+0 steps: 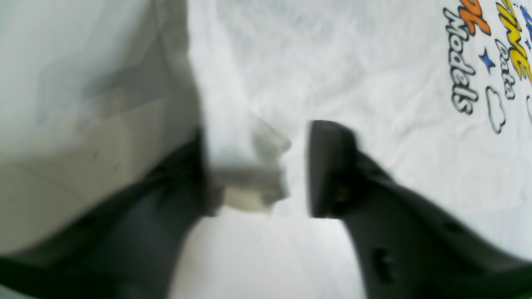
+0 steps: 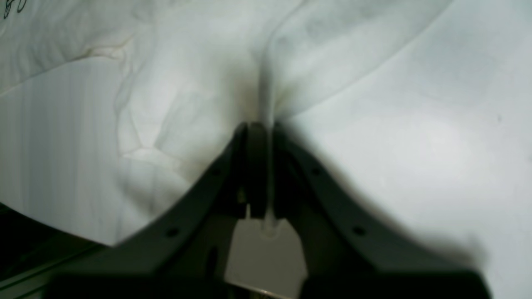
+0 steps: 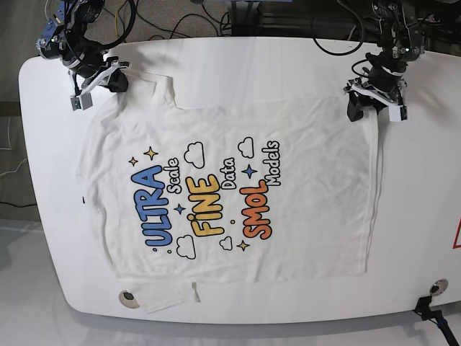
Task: Fold the T-shirt properly
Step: 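Lift both grippers and pull the shirt toward the robot base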
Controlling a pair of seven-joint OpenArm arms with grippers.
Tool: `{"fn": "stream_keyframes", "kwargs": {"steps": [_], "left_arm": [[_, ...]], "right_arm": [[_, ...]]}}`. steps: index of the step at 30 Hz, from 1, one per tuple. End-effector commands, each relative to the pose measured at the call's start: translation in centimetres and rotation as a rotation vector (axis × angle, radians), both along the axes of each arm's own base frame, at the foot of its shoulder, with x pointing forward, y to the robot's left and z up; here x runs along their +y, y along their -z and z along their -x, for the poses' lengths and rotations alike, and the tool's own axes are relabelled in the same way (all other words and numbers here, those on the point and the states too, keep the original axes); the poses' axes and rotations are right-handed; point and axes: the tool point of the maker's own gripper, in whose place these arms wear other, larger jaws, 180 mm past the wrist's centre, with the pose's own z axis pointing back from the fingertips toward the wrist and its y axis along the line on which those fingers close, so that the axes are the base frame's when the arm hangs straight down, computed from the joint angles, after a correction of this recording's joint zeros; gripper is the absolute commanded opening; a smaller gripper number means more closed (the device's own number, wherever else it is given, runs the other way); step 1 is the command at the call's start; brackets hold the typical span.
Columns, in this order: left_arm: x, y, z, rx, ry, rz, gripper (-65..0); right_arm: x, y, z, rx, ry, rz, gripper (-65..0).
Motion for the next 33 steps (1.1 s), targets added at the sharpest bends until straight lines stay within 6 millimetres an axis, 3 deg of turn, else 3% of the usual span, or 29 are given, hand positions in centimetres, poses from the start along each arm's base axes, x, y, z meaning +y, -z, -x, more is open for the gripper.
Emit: {"fn": "stream_keyframes", "kwargs": {"steps": [1, 4, 5, 9, 13, 20, 24, 30, 33], "left_arm": [[0.1, -0.2, 0.0, 0.004, 0.006, -0.008, -47.5], [0.2, -0.4, -0.5, -0.005, 0.005, -0.007, -62.8], [0.2, -0.4, -0.5, -0.005, 0.006, -0.008, -65.0], [0.2, -0.7, -0.7, -0.015, 0.010, -0.013, -65.0], [0.0, -2.4, -1.3, -0.059, 0.027, -0.030, -65.0], [-0.7, -2.7, 1.6, -0.027, 0.056, -0.048, -65.0], [-0.6, -2.7, 3.9, 0.012, 0.085, -0.072, -65.0], [-1.2, -2.8, 7.3, 0.067, 0.117, -0.086, -65.0], [-0.4, -2.7, 9.2, 0.112, 0.128, -0.109, -65.0]], "right_arm": [[-0.6, -0.1, 0.3, 0.015, -0.006, 0.021, -65.0], [-0.5, -0.1, 0.3, 0.015, -0.007, 0.021, -65.0], [-0.5, -0.1, 0.3, 0.015, -0.007, 0.021, -65.0], [-0.7, -0.1, 0.3, 0.014, -0.003, 0.023, -65.0], [-0.7, -0.2, 0.3, 0.013, -0.004, 0.026, -65.0], [-0.8, 0.2, 1.8, 0.042, -0.005, 0.031, -65.0], [-2.2, -0.7, 3.8, 0.054, 0.019, 0.082, -65.0], [-2.3, -0.9, 7.2, 0.117, -0.007, 0.120, -65.0], [-2.2, -0.6, 8.9, 0.157, -0.009, 0.118, -65.0]]}}
